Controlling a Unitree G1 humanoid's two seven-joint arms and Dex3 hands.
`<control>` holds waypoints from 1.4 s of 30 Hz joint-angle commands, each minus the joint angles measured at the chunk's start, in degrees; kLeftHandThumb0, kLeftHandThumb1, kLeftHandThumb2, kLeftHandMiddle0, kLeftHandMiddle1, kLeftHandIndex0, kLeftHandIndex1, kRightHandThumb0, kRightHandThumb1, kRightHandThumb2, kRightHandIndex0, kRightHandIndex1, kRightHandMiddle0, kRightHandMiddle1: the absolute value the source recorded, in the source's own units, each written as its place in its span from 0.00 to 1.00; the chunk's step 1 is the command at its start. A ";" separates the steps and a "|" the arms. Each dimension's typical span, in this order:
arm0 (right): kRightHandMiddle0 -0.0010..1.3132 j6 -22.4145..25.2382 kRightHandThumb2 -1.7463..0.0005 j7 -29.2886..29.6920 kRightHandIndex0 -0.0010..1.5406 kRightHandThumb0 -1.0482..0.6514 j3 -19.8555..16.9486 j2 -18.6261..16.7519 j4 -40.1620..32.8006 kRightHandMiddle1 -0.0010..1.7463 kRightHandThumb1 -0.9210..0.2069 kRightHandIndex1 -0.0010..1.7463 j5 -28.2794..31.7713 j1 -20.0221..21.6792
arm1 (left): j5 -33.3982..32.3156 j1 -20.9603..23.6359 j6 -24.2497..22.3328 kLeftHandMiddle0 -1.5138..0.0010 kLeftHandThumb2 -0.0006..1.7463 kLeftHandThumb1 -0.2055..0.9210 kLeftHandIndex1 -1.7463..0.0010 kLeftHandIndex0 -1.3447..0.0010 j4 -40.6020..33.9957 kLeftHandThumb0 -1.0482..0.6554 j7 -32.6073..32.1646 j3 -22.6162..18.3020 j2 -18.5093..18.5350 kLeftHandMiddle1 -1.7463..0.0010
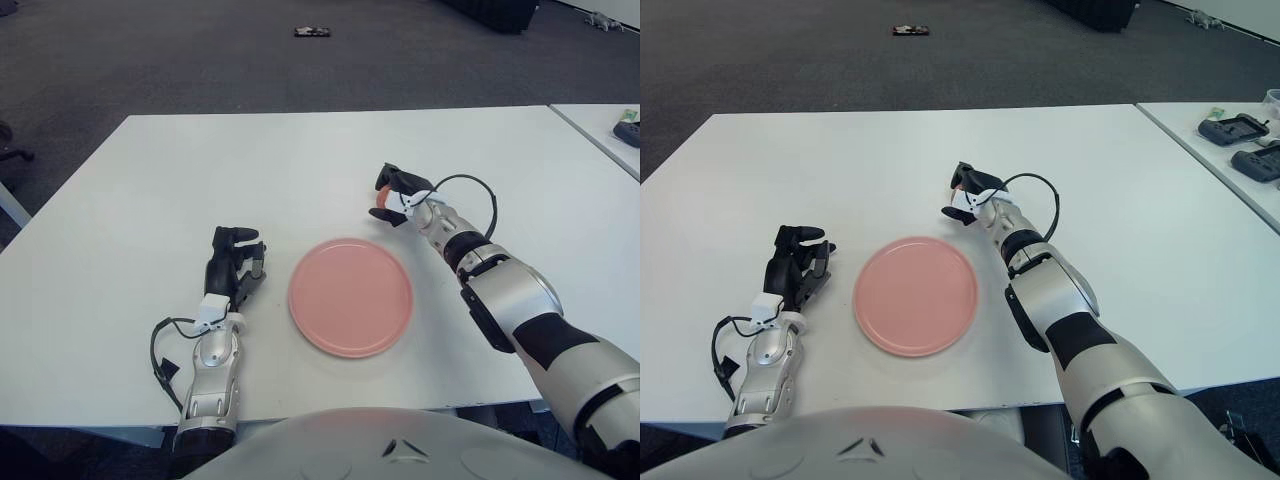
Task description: Put the apple into the plate.
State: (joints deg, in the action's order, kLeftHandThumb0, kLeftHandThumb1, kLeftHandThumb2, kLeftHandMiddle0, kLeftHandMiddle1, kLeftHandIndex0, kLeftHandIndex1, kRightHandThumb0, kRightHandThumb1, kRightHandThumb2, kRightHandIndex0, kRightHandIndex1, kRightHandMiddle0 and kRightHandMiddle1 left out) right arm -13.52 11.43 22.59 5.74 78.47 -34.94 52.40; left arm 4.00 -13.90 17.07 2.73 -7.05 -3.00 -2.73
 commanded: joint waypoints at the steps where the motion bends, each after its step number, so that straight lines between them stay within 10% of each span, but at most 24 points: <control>1: 0.37 -2.63 0.36 1.31 0.66 0.36 -0.99 -0.52 -0.68 1.00 0.39 1.00 1.22 0.82 | 0.67 0.33 0.09 0.74 0.30 1.00 0.00 0.85 0.07 0.41 -0.81 0.04 -0.05 0.25; 27: 0.39 -14.35 0.33 -4.57 0.71 0.36 -6.58 1.12 -6.22 1.00 0.43 1.00 8.61 0.67 | 0.56 1.84 1.51 0.74 0.30 1.00 0.00 0.85 2.16 0.41 -0.29 -0.02 0.39 0.24; 42: 0.39 -23.99 0.34 -20.89 0.67 0.36 -8.03 4.02 -20.45 1.00 0.42 1.00 15.78 -9.05 | 0.18 2.51 0.66 0.75 0.30 1.00 0.00 0.86 2.34 0.41 0.02 0.11 0.66 0.24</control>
State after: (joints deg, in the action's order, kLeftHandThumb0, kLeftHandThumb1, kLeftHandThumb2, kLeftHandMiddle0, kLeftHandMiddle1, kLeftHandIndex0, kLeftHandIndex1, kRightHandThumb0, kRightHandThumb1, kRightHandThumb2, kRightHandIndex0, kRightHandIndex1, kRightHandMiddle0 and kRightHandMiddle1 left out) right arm -35.96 -6.74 14.94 8.20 61.05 -20.93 44.90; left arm 4.18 -12.13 17.89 5.00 -7.13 -2.82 -2.43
